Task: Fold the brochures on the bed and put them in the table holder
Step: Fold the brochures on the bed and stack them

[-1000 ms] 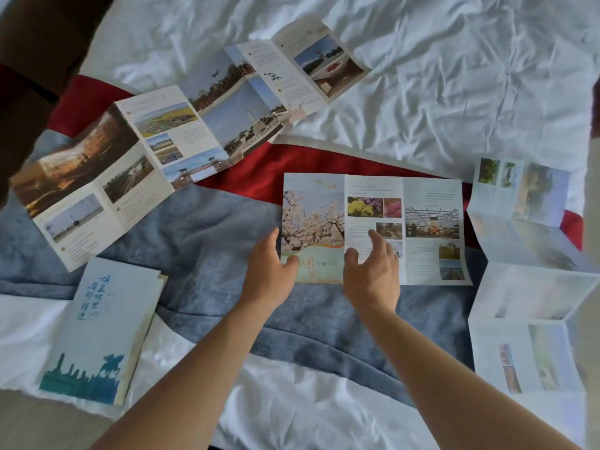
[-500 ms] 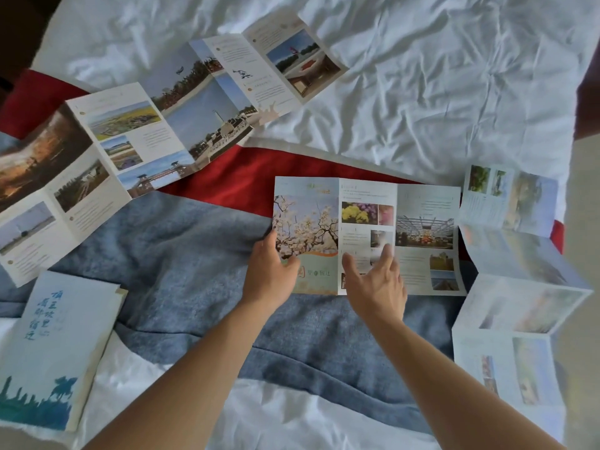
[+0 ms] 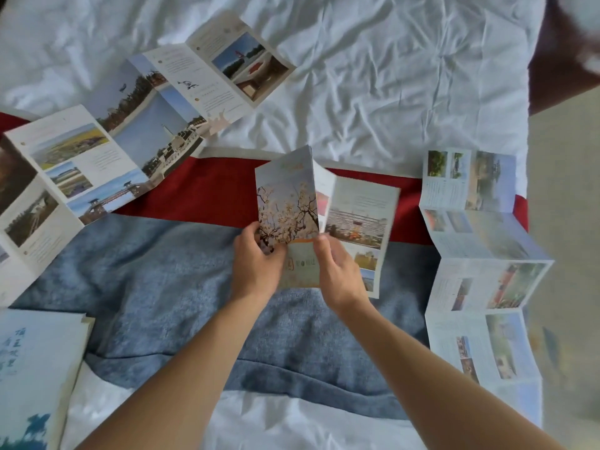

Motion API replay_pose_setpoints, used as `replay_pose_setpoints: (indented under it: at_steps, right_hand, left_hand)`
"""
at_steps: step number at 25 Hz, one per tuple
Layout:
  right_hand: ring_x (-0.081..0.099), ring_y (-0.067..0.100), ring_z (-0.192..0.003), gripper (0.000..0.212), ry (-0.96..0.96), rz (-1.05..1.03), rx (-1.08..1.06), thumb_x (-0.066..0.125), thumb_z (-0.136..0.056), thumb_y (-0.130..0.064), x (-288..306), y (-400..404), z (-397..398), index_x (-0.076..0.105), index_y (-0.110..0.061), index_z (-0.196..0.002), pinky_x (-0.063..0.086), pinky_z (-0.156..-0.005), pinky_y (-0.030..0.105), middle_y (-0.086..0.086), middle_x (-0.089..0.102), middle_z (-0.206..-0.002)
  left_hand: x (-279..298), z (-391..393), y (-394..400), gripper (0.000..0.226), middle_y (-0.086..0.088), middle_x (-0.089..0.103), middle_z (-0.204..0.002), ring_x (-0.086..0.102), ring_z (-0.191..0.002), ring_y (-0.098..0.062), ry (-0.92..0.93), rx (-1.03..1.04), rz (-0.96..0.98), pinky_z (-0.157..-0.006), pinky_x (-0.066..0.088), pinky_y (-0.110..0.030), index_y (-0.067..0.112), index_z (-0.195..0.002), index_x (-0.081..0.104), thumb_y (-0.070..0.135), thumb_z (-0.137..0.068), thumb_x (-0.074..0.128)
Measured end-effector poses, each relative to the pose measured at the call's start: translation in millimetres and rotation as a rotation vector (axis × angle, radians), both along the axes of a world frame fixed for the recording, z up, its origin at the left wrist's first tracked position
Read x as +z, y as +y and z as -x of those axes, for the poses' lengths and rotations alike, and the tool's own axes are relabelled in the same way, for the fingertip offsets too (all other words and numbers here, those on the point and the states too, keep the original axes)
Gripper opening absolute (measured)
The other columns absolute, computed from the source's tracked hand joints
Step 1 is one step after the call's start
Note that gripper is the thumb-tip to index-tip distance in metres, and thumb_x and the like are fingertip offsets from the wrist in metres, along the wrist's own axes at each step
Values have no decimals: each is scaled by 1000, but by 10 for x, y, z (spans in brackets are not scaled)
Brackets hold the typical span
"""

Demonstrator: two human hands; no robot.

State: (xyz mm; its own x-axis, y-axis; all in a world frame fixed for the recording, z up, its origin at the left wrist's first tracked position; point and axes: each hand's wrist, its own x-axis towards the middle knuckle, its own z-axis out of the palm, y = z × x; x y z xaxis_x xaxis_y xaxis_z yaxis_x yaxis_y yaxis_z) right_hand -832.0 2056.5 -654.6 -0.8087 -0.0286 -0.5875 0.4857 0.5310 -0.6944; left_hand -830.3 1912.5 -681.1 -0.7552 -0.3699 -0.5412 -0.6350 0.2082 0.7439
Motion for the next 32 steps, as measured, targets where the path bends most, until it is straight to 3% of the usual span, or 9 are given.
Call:
replay_pose_setpoints:
  at_steps: [2, 3, 6, 9, 13, 15, 23, 27, 32]
  right_hand:
    - [60, -1, -81, 83, 37, 16, -43, 28, -79, -86, 71, -7, 5, 56, -26, -127, 41, -61, 19, -11, 68, -97]
    - [60, 3, -84, 73, 77, -32, -70, 35, -82, -80, 82, 11, 16, 56, -26, -126, 43, -65, 22, -11, 66, -98]
    - [50, 14, -114, 57, 192, -312, -198, 54, -89, -53, 41, 227, 98, 47, -23, -136, 45, -88, 35, -3, 55, -128]
    - [44, 21, -124, 69, 117, -375, -309, 59, -86, -40, -70, 499, 125, 33, -23, -147, 46, -96, 45, 1, 44, -140]
    - [49, 23, -125, 83, 99, -364, -249, 60, -90, -29, -185, 645, 76, 10, -33, -155, 50, -84, 41, -2, 31, -152]
    - [49, 25, -127, 86, 119, -367, -207, 60, -89, -21, -220, 658, 93, 8, -35, -156, 52, -88, 44, -3, 25, -157]
    - [51, 23, -115, 75, 168, -386, -94, 55, -86, -8, -212, 471, 95, 27, -27, -153, 54, -82, 39, 1, 33, -145]
    - [57, 21, -95, 63, 249, -373, -15, 58, -83, -3, -168, 49, -13, 45, -24, -140, 50, -66, 29, 5, 36, -139]
    - [56, 22, -86, 59, 320, -335, 126, 59, -77, -1, -64, -718, -307, 50, -20, -133, 43, -63, 27, 6, 37, -135]
  left_hand:
    - [22, 42, 64, 60, -2, 52, -131, 60, -109, -20, 16, 2, 12, -89, 57, -45, 21, -140, 45, 31, -87, 70]
    - [32, 64, 109, 60, -1, 51, -130, 60, -109, -20, 20, -9, 19, -89, 56, -45, 21, -140, 45, 31, -86, 70]
    - [12, 142, 298, 63, 2, 49, -127, 56, -109, -16, 25, -112, 75, -92, 53, -40, 22, -143, 42, 32, -86, 70]
    - [-40, 187, 508, 66, 0, 48, -134, 51, -122, -17, 17, -246, 116, -102, 46, -37, 19, -147, 39, 27, -88, 68]
    - [-91, 180, 721, 68, -4, 38, -151, 37, -138, -20, 68, -480, 196, -111, 29, -25, 15, -152, 33, 21, -92, 64]
    - [-119, 185, 762, 71, -5, 36, -153, 34, -140, -24, 81, -592, 228, -114, 30, -32, 15, -153, 31, 18, -91, 64]
    - [-73, 77, 523, 59, -8, 50, -129, 51, -117, -27, 158, -557, 417, -96, 43, -40, 13, -142, 49, 17, -86, 68]
    - [13, -153, 114, 58, -8, 48, -133, 51, -118, -27, 217, -656, 694, -93, 35, -42, 19, -139, 50, 21, -84, 68]
    - [155, -601, -626, 57, -7, 48, -133, 51, -118, -26, 165, -570, 799, -92, 34, -40, 22, -135, 53, 25, -81, 69]
